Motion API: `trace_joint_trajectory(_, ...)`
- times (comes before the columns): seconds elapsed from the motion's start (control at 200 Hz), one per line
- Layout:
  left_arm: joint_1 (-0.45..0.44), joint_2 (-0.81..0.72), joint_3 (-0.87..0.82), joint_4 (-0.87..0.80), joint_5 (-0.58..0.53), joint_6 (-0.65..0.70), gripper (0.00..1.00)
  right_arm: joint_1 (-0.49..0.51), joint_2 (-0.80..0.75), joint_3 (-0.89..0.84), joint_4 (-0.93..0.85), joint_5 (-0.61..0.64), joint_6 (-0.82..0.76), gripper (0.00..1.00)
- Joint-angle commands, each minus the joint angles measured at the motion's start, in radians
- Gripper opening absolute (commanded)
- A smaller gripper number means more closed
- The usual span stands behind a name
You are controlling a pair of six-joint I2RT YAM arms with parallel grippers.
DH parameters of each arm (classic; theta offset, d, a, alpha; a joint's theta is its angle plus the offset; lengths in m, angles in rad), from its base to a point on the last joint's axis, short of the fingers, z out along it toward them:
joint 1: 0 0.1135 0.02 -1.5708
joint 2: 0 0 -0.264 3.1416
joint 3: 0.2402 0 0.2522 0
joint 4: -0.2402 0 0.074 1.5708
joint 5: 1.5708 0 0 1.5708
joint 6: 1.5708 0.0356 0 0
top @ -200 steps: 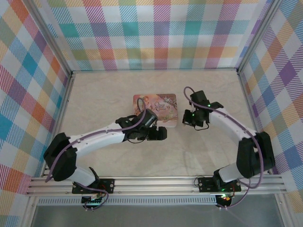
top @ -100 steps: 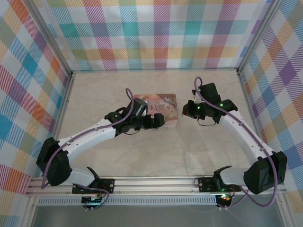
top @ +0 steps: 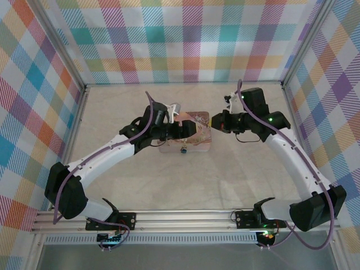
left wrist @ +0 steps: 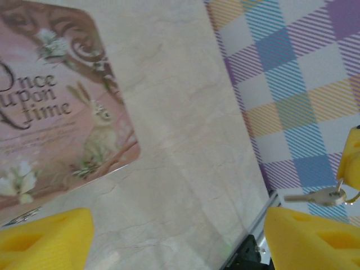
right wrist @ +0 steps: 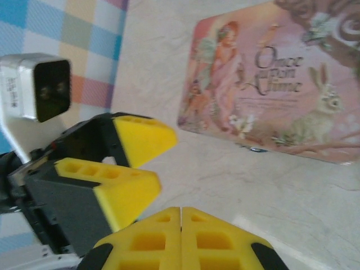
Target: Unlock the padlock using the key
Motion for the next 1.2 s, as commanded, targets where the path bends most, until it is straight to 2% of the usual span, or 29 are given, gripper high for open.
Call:
trace_joint_trajectory(0.0, 0.009, -0.025, 0.041, 0.087, 0.086, 0.062, 0.78, 0.006, 0.013, 0.052, -0.023, -0.107, -0.02, 0.0)
trace_joint_trajectory(0.06, 0.009, -0.029, 0.037, 0.121, 0.127, 0.072, 0.84, 0.006, 0.015, 0.061, -0.021, -0.13, -0.017, 0.0)
trace_joint_trajectory(0.115, 0.009, -0.034, 0.025, 0.168, 0.18, 0.079, 0.85, 0.006, 0.019, 0.064, -0.011, -0.163, -0.009, 0.0)
trace_joint_trajectory(0.25, 0.009, -0.046, 0.012, 0.232, 0.284, 0.094, 0.79, 0.007, 0.031, 0.047, 0.047, -0.268, 0.038, 0.0)
trace_joint_trajectory(0.42, 0.009, -0.047, 0.015, 0.274, 0.394, 0.101, 0.71, 0.008, 0.034, 0.045, 0.087, -0.323, 0.076, 0.0)
trace_joint_trajectory(0.795, 0.001, -0.065, 0.053, 0.291, 0.447, 0.09, 0.71, 0.009, 0.022, 0.02, 0.121, -0.336, 0.109, 0.0)
trace_joint_trajectory(0.95, -0.008, -0.071, 0.05, 0.288, 0.444, 0.091, 0.62, 0.009, 0.023, 0.026, 0.125, -0.329, 0.111, 0.0)
trace_joint_trajectory(1.195, -0.016, -0.072, 0.053, 0.28, 0.448, 0.095, 0.55, 0.009, 0.022, 0.025, 0.134, -0.325, 0.117, 0.0)
